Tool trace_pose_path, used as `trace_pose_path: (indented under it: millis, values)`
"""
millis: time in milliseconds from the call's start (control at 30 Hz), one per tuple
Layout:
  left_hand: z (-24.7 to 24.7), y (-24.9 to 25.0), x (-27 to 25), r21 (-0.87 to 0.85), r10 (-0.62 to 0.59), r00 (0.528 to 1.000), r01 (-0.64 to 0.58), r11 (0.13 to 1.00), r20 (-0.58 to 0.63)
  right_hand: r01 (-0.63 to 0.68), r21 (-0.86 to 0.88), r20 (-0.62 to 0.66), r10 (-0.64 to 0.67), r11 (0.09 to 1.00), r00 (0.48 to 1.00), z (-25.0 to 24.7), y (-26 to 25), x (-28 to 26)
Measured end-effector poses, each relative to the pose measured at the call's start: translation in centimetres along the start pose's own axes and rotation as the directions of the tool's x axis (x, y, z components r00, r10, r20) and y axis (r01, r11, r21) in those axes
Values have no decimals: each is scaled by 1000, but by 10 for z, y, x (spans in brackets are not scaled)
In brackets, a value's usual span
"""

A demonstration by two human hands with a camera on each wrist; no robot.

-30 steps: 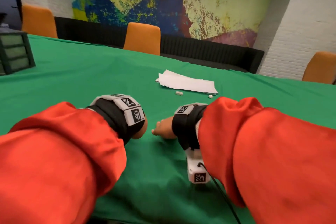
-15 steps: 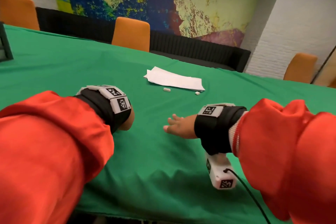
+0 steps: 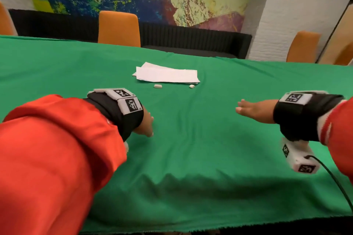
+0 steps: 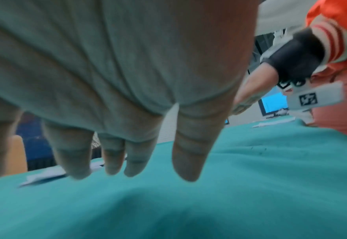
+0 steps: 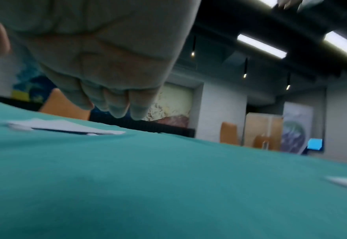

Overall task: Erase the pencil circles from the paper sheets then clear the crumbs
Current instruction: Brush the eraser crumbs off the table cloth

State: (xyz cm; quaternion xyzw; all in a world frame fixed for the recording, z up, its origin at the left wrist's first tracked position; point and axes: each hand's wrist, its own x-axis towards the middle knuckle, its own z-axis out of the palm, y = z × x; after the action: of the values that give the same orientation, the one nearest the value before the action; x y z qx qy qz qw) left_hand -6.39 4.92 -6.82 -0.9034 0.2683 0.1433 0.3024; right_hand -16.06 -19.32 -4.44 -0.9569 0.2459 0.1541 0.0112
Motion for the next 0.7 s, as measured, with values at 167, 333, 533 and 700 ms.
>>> trace_pose_path:
  millis: [167,333,533,700]
  values:
    - [4,13,-1,-75,28,995,-21,997,91,-62,-226,94,85,972,992,51,33,-5]
    - [8,3,-13,-131,-73,988,91,987,139,157,-12,92,-155,988,984,78,-11,-39]
    - [10,2,-24,-143,-96,984,118,983,151,244,151,122,-263,958,957,41,-12,-26]
    - [3,6,-28,-153,-70,988,91,984,139,-63,-85,62,68,994,996,22,42,27]
